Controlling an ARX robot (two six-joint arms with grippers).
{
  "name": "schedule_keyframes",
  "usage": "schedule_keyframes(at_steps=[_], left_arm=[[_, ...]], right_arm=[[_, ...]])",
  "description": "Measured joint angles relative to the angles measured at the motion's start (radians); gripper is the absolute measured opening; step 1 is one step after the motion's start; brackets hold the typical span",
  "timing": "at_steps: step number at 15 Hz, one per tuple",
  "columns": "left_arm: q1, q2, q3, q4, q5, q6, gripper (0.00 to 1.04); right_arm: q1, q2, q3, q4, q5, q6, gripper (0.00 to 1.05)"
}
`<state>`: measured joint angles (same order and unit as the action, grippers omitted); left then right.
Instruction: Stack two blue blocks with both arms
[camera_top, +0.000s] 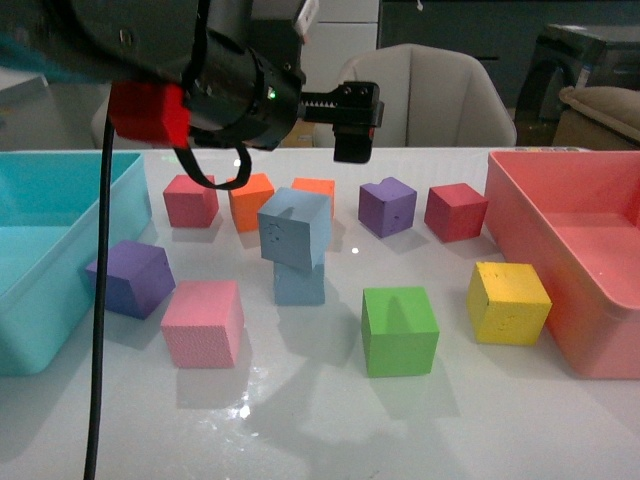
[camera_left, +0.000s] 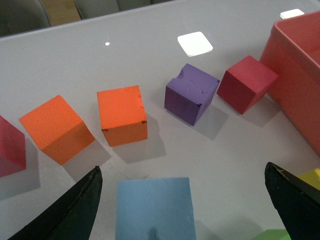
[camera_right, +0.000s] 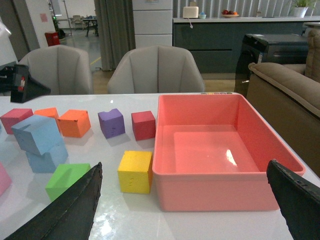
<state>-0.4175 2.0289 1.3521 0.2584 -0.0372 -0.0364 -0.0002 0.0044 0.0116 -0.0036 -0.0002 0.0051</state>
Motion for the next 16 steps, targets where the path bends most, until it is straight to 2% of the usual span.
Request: schedule_keyframes(at_steps=[1, 2, 3, 5, 7, 10, 11, 16], left_arm=[[-0.005, -0.031, -0.106, 0.216, -0.154, 0.012, 0.86], [-0.005, -0.091, -0.243, 0.384, -0.25, 0.019, 0.77], [0.008, -0.156, -0.351, 0.483, -0.3, 0.02, 0.7], [0.076, -0.355, -0.56, 0.639, -0.304, 0.019, 0.52], [0.142, -0.571, -0.747, 0.643, -0.273, 0.019, 0.32], [0.178, -0.683, -0.933, 0.655, -0.195, 0.02, 0.05], [0.198, -0.721, -0.986, 0.655, -0.174, 0.023, 0.02], [0.304, -0.994, -1.194, 0.605, -0.076, 0.023, 0.02]], right_arm=[[0.0, 0.0, 0.0, 0.0, 0.0, 0.0, 0.98], [0.0, 0.0, 0.0, 0.0, 0.0, 0.0, 0.98], [0.0, 0.0, 0.0, 0.0, 0.0, 0.0, 0.98], [0.0, 0.0, 0.0, 0.0, 0.0, 0.0, 0.98], [0.0, 0.0, 0.0, 0.0, 0.0, 0.0, 0.98], [0.0, 0.0, 0.0, 0.0, 0.0, 0.0, 0.98], [0.0, 0.0, 0.0, 0.0, 0.0, 0.0, 0.98], [0.0, 0.0, 0.0, 0.0, 0.0, 0.0, 0.98]])
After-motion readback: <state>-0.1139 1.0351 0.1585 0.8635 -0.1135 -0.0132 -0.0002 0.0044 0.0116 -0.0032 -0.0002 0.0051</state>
